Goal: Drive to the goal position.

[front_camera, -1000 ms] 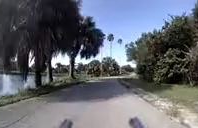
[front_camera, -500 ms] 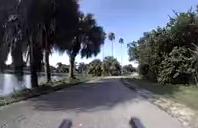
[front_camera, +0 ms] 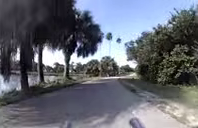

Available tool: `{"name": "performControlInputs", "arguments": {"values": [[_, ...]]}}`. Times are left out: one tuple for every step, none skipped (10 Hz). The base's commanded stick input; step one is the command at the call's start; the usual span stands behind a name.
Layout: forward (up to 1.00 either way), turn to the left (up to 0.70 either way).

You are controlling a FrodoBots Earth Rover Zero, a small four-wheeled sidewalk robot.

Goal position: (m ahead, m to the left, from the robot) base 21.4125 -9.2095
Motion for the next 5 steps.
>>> {"name": "performControlInputs", "arguments": {"values": [[0.85,0.31],[0.85,0.34],[0.85,0.34],[0.85,0.34],[0.85,0.08]]}}
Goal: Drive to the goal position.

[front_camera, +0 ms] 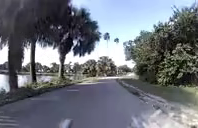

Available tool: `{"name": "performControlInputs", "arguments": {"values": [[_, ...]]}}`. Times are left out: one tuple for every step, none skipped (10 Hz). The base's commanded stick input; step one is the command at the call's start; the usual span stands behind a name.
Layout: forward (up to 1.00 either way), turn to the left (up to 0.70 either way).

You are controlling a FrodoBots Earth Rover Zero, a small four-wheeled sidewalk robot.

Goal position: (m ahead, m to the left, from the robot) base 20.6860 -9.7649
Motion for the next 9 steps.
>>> {"name": "performControlInputs", "arguments": {"values": [[0.85,0.00],[0.85,0.00],[0.85,0.00],[0.85,0.00],[0.85,0.00],[0.85,0.00],[0.85,0.00],[0.85,0.00],[0.85,0.00]]}}
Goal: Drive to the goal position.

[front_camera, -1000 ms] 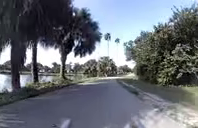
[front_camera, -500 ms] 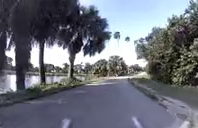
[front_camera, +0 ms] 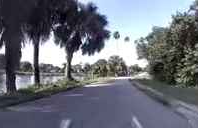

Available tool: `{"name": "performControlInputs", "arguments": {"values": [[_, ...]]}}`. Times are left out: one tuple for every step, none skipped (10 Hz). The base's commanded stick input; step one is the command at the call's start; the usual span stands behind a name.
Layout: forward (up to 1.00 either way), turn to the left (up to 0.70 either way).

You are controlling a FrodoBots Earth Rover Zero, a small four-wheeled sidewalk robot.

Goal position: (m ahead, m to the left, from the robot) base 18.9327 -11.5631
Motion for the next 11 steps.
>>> {"name": "performControlInputs", "arguments": {"values": [[0.85,0.00],[0.85,0.00],[0.85,0.00],[0.85,0.00],[0.85,0.00],[0.85,0.00],[0.85,0.00],[0.85,0.00],[0.85,0.00],[0.85,0.00],[0.85,0.00]]}}
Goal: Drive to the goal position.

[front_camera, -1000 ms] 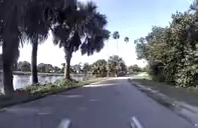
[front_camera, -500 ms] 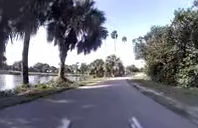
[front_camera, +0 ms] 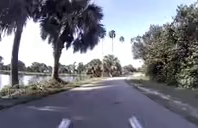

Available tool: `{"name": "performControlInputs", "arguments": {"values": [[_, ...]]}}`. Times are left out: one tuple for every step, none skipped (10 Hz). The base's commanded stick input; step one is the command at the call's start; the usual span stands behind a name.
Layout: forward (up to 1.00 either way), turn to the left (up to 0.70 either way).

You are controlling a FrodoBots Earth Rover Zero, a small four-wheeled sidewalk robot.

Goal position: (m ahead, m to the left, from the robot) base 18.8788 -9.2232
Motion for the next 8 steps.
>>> {"name": "performControlInputs", "arguments": {"values": [[0.85,0.00],[0.85,0.00],[0.85,0.00],[0.85,0.00],[0.85,0.05],[0.85,0.31],[0.85,0.34],[0.85,0.34]]}}
